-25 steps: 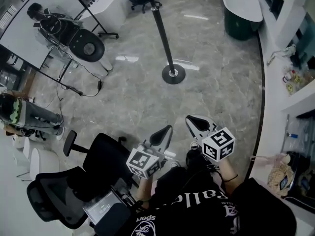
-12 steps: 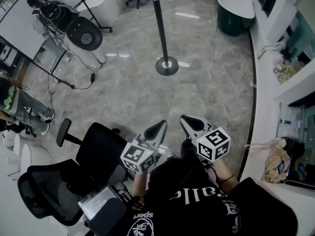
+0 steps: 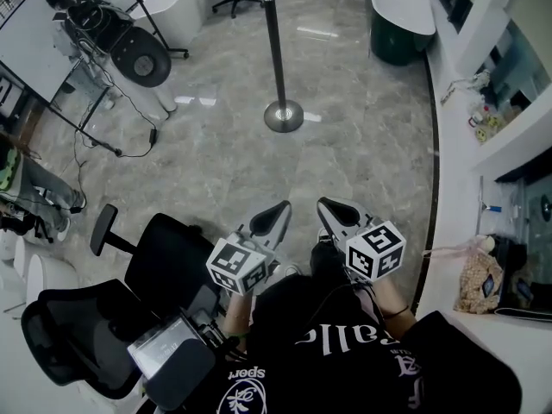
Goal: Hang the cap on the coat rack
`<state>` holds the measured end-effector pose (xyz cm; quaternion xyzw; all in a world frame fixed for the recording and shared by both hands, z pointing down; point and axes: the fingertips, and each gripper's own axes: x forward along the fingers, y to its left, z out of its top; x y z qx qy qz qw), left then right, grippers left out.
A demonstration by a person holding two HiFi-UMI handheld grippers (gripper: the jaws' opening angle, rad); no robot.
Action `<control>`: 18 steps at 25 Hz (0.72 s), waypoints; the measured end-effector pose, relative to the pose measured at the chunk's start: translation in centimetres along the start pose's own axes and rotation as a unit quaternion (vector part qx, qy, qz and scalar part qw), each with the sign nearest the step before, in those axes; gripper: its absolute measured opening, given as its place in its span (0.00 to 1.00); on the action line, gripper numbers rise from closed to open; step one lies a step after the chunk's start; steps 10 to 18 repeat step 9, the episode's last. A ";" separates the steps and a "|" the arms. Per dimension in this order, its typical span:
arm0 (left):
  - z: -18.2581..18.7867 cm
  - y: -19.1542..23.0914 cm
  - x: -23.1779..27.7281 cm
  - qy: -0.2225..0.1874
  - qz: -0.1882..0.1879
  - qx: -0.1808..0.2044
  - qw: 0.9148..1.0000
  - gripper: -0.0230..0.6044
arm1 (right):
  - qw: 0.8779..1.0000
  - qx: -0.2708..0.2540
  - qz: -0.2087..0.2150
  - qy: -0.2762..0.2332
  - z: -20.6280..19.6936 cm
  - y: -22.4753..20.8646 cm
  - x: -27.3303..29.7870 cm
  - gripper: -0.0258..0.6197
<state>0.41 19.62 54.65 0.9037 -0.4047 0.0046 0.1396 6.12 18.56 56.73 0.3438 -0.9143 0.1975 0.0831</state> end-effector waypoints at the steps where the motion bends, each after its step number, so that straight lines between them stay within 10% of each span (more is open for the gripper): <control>1: 0.2 0.0 -0.1 0.000 0.000 0.001 1.000 0.04 | 1.000 0.001 -0.001 0.000 0.0 0.1 0.0 0.09; 18: 0.1 0.3 -0.5 0.000 -0.001 0.011 1.000 0.04 | 1.000 -0.009 0.002 -0.009 0.5 0.3 0.6 0.09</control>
